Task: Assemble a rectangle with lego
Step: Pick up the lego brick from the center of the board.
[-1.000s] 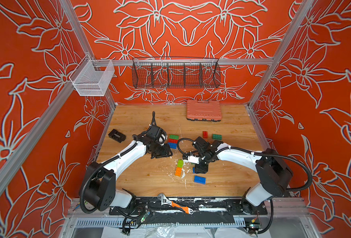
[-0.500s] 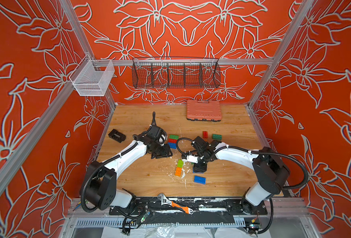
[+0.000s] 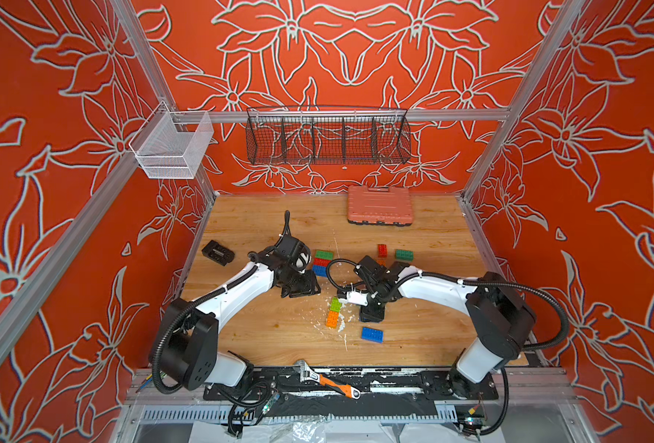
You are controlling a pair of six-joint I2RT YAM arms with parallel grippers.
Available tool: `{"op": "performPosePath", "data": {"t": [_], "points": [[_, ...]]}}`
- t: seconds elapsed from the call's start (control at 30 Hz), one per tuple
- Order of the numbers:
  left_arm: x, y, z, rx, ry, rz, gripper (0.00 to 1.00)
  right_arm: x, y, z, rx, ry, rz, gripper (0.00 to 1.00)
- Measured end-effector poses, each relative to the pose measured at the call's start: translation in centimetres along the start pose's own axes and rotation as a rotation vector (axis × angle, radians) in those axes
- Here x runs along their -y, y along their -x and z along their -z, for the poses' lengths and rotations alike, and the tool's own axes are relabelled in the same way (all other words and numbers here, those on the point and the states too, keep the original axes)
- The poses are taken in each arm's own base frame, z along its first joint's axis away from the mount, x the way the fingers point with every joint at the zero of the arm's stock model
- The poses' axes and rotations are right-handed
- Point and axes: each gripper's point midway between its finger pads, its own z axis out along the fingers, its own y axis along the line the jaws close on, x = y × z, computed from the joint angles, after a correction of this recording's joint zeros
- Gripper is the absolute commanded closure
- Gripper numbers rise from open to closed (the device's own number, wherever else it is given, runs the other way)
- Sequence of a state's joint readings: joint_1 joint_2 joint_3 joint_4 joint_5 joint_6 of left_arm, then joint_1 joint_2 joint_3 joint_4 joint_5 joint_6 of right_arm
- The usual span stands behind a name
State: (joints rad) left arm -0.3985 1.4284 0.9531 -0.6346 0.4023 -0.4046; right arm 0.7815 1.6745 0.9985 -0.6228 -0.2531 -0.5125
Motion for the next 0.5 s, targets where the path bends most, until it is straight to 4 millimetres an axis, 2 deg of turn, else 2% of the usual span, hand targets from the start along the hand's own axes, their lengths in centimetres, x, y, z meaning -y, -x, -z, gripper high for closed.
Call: {"op": "performPosePath", "data": {"t": [0.13, 0.3, 0.4, 0.5], "points": [[-0.1, -0.1, 0.0, -0.003, 0.002, 0.001, 0.54, 0.2, -0.3, -0.5, -0.021, -0.001, -0.009, 0.67], [-0.2, -0.1, 0.0, -0.001, 0.007, 0.003, 0.54, 0.2, 0.2, -0.4, -0.026, -0.009, -0.008, 0.81], [-0.4, 0.0, 0.0, -0.001, 0.01, 0.008, 0.54, 0.2, 1.0, 0.4, -0.026, -0.016, 0.003, 0.85], [-1.2, -0.3, -0.1, 0.002, 0.024, 0.031, 0.54, 0.6, 2.7, 1.8, -0.001, -0.028, 0.013, 0.85]]}}
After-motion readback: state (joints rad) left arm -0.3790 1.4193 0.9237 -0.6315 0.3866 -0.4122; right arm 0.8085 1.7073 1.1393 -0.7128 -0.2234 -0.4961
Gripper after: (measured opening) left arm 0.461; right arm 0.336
